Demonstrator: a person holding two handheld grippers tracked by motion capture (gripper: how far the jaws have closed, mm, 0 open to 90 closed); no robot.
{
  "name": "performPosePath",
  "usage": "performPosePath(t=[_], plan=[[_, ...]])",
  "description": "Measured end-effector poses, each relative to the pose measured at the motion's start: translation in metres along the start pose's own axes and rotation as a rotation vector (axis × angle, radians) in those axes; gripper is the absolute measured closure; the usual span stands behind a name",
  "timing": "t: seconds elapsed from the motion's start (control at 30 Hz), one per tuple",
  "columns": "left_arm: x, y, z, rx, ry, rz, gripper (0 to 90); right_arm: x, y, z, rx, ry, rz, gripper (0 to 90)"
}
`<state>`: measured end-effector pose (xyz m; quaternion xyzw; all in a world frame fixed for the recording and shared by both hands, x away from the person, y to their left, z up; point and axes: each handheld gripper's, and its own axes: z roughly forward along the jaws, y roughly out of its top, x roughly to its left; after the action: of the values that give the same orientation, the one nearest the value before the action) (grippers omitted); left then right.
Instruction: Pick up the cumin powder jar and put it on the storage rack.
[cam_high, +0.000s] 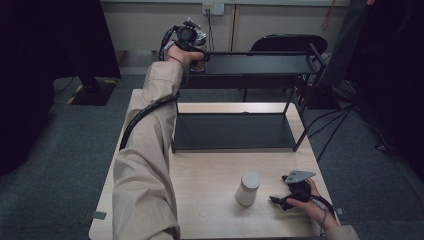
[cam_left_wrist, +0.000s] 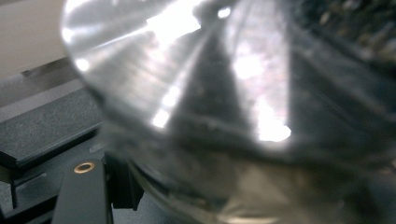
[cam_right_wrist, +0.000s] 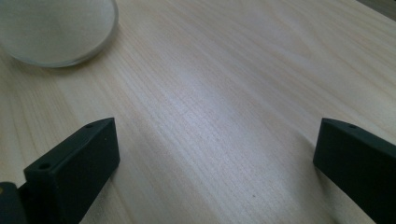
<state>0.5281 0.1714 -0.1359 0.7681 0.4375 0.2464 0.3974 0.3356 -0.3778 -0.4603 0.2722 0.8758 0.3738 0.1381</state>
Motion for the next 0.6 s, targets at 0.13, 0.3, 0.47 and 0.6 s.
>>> performPosePath(t=[0.13, 0.3, 0.47, 0.6], plan=[[-0.003, 0.0, -0.003, -0.007, 0.003, -0.005, 25.7, 0.0, 0.0, 0.0, 0.0, 0.0, 0.0, 0.0], [-0.004, -0.002, -0.008, -0.001, 0.006, -0.007, 18.4, 0.0, 0.0, 0.0, 0.0, 0.0, 0.0, 0.0], [-0.008, -0.008, -0.017, -0.007, 0.015, -0.011, 11.6, 0.0, 0.0, 0.0, 0.0, 0.0, 0.0, 0.0], [-0.009, -0.013, -0.022, -0.014, 0.016, -0.01, 7.2, 0.0, 0.0, 0.0, 0.0, 0.0, 0.0, 0.0]])
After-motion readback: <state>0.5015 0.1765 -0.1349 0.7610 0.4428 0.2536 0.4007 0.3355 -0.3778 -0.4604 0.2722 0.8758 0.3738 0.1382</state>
